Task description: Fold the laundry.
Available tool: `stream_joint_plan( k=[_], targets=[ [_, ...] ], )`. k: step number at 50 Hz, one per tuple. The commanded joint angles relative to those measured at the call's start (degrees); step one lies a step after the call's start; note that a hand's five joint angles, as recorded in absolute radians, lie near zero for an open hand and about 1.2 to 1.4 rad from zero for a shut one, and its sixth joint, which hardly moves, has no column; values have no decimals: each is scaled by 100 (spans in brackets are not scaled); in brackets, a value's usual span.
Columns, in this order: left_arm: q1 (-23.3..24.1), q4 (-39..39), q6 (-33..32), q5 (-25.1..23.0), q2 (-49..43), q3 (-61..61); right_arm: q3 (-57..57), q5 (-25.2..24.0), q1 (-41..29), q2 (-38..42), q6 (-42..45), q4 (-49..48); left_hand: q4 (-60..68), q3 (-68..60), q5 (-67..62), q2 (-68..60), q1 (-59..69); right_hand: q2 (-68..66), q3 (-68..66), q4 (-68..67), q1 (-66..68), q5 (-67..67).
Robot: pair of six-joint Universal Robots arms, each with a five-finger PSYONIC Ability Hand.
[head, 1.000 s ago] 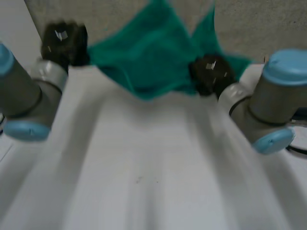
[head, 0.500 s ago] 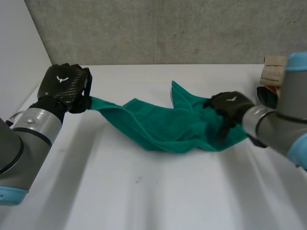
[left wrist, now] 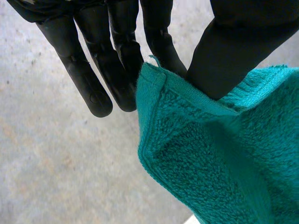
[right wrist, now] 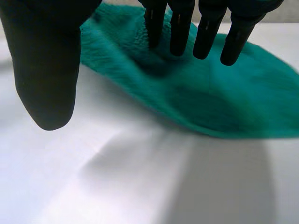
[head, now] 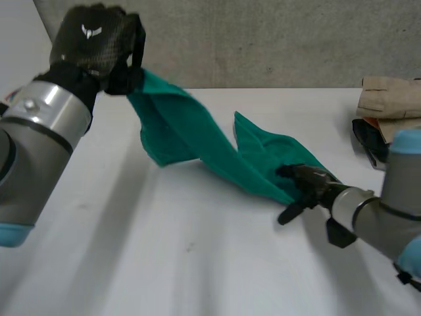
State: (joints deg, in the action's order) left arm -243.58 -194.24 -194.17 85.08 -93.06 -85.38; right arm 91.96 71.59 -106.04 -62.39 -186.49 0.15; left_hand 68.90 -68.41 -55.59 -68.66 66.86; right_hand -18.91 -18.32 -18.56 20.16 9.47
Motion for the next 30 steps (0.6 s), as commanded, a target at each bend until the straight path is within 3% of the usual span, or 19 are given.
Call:
stream_joint_plan(
  k=[1, 5, 8, 10, 13, 18, 23, 30],
  targets=[
    [197, 430, 81, 26, -20, 812, -485, 407, -628, 648, -608, -428, 1110, -1159, -1441, -1134, 1314, -446, -505, -481, 321, 390],
    [232, 571, 177, 35, -11, 1120, -1038, 1214, -918, 1000, -581, -621, 1110, -1159, -1441, -1134, 1314, -1702, -1761, -1737, 1577, 1646],
    [214, 615, 283, 166, 33, 1243, -1224, 1558, -910, 1097, -572, -770, 1110, -1159, -1441, -1134, 1314, -2847, -2906, -2881, 2722, 2791],
    [205, 615, 309, 245, 59, 1278, -1330, 1787, -901, 1186, -494, -1034, 1110, -1159, -1441, -1134, 1314, -5917, -5976, -5952, 5792, 5861],
    [179, 624, 327, 351, 68, 1279, -1382, 1867, -840, 1177, -310, -1298, 1110, -1159, -1441, -1134, 1314, -6109, -6168, -6144, 5984, 6053],
    [83, 659, 318, 378, 77, 1164, -1277, 1692, -182, 800, 533, -1298, 1110, -1159, -1441, -1134, 1314, -6109, -6168, -6144, 5984, 6053],
    [-504, 764, 318, 360, 244, 761, -1286, 1200, 267, -166, 1956, -1000, 1110, -1159, -1441, -1134, 1314, -6109, -6168, -6144, 5984, 6053],
    [-1297, 1036, 310, 281, 253, 154, -1856, 601, 329, -1634, 3689, 730, 1110, -1159, -1441, -1134, 1314, -6109, -6168, -6144, 5984, 6053]
  ],
)
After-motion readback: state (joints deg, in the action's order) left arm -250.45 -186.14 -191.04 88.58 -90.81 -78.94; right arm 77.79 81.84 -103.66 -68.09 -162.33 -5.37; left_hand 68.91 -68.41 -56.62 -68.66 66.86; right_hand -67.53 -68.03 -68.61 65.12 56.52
